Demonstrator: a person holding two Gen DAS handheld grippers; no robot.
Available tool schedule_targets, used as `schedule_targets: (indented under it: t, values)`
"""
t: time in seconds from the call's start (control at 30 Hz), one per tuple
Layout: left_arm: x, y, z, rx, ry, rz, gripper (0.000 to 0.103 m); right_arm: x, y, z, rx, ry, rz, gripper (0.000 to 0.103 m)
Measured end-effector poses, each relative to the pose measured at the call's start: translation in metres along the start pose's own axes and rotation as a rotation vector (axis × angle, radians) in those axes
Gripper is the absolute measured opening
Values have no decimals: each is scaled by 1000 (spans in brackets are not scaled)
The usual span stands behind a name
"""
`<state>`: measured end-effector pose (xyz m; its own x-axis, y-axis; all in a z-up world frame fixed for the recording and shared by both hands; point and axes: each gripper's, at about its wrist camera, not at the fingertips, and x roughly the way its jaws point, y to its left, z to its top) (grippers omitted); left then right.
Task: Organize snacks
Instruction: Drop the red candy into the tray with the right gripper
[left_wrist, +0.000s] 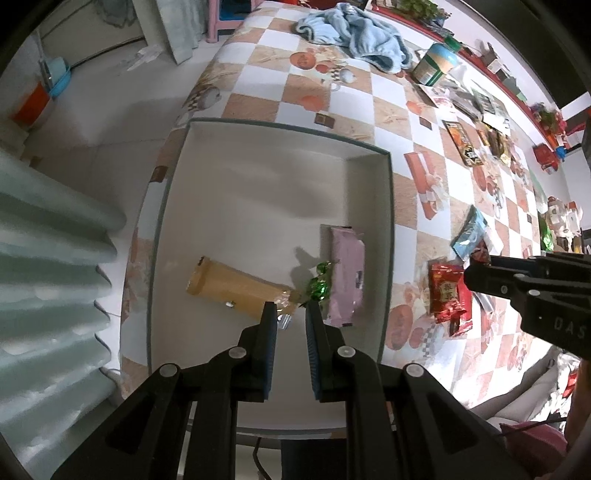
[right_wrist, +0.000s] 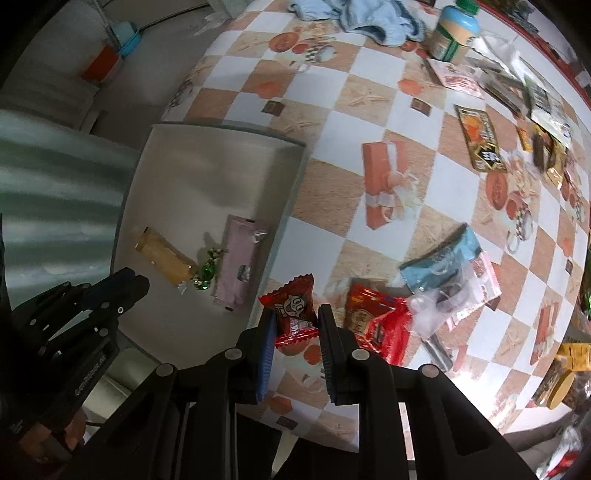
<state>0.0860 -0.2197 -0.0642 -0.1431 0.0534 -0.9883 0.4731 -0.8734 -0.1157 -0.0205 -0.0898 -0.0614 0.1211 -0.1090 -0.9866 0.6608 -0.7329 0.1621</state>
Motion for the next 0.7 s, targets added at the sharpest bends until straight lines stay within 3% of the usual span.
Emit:
schedule_targets:
  t: [0.2, 0.27, 0.33, 0.37, 0.4, 0.5, 0.7]
  values:
    - [4, 7, -6, -25, 24, 17, 18, 5, 25, 8, -46, 14, 53, 24]
    - [7, 10, -8, -36, 42, 26, 27, 5, 36, 12, -74, 11, 92, 25]
    - [9, 14, -10, -50, 56, 36, 41, 9, 43, 14, -88, 32, 113, 48]
    - [9, 15, -11, -56, 57, 37, 46, 12, 45, 14, -89, 42, 110, 91]
    - [9, 15, -11, -57, 56, 36, 48, 14, 45, 13, -87, 48, 101, 103]
    - [9, 13, -11, -48, 59, 36, 53, 23, 32, 8, -53, 75, 73, 103]
    - [14, -7, -5, 15, 75, 29, 62, 45, -40, -15, 170, 169, -29, 103]
